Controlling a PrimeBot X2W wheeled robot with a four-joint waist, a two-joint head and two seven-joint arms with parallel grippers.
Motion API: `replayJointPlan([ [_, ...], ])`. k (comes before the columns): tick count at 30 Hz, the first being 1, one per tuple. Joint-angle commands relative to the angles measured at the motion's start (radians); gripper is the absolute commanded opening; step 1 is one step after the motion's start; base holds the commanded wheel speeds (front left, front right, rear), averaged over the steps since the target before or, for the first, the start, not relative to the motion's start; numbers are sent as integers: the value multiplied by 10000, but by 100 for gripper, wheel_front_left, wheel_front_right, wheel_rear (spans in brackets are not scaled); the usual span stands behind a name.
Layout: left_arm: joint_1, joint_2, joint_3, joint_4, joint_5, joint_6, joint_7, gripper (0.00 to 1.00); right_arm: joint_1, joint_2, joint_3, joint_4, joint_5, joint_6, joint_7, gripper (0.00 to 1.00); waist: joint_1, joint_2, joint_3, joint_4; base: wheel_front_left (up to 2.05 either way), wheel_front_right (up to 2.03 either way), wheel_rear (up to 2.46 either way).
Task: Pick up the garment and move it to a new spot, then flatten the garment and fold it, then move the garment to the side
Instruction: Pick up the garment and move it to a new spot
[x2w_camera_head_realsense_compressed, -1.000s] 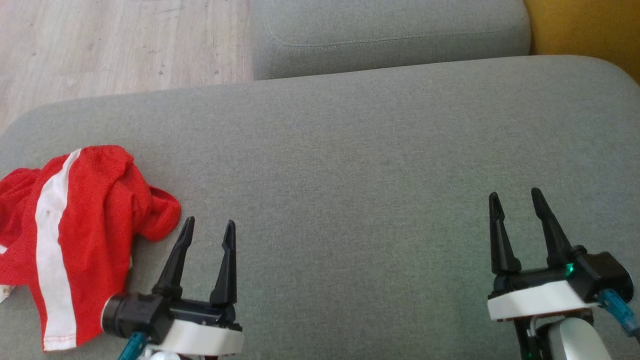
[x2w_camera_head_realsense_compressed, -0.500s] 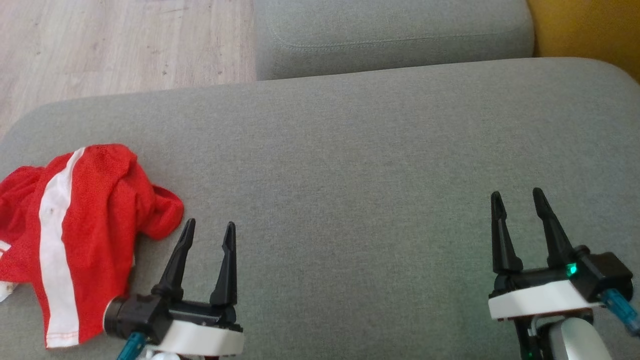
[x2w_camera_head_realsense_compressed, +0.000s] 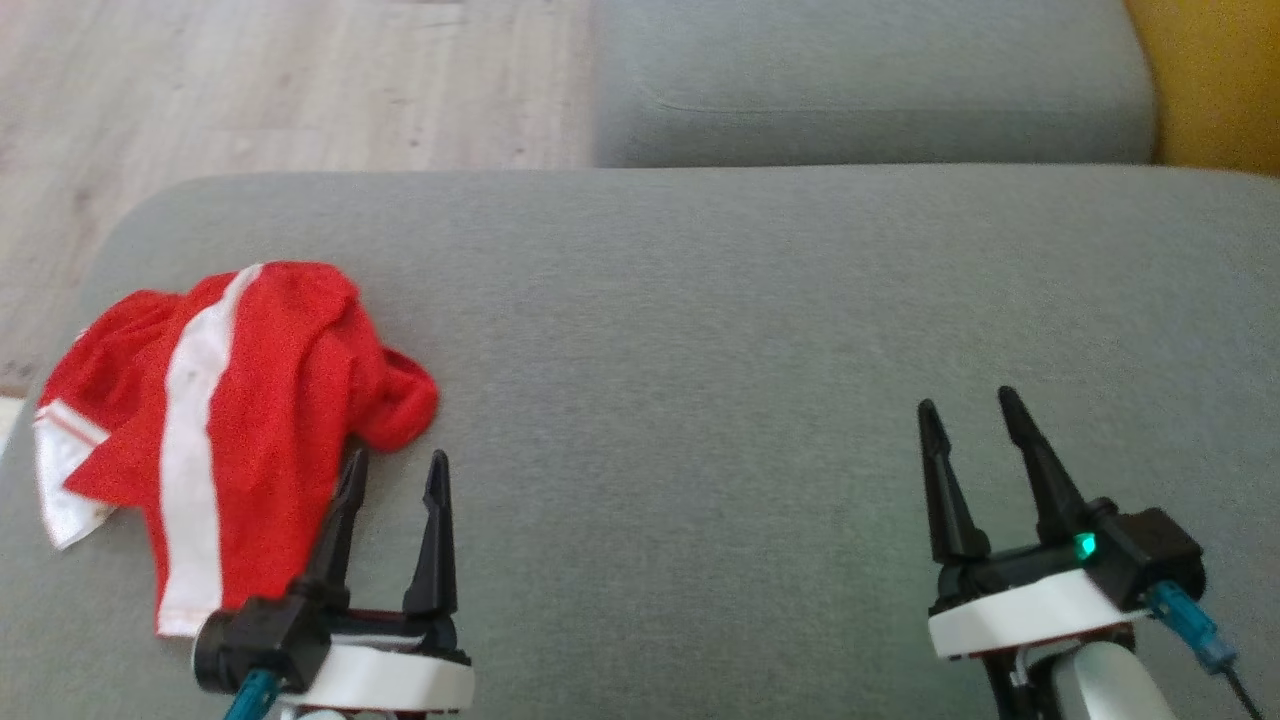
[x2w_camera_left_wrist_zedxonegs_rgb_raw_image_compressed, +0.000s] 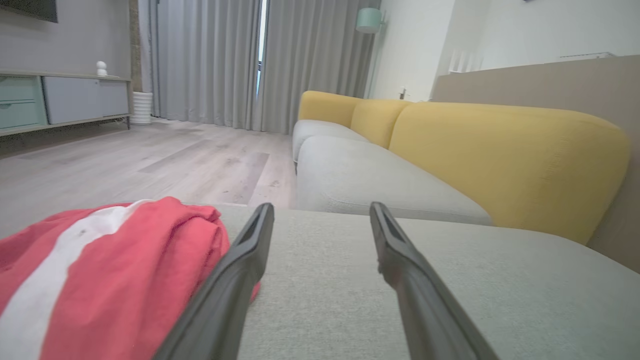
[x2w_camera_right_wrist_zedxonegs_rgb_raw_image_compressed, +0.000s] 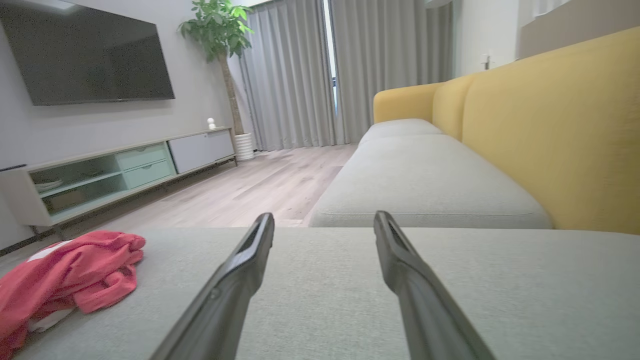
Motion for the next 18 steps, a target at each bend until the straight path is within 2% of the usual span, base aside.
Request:
replayJointPlan([
  [1,-214,-20,413,-258,-13,52,-95,100,-159,-75,328,-243,47,-7,-134,100,0,0,-140,414,0,0,0],
  [14,216,-20,807,-270,189,180,-95,100,94,-75,1170,-111,364,-7,-134,100,0,0,-550,2273,0,0,0],
  [18,280,-20,850,-271,302,212,-95,100,131,-75,1287,-95,460,-7,-134,100,0,0,-596,2546,0,0,0],
])
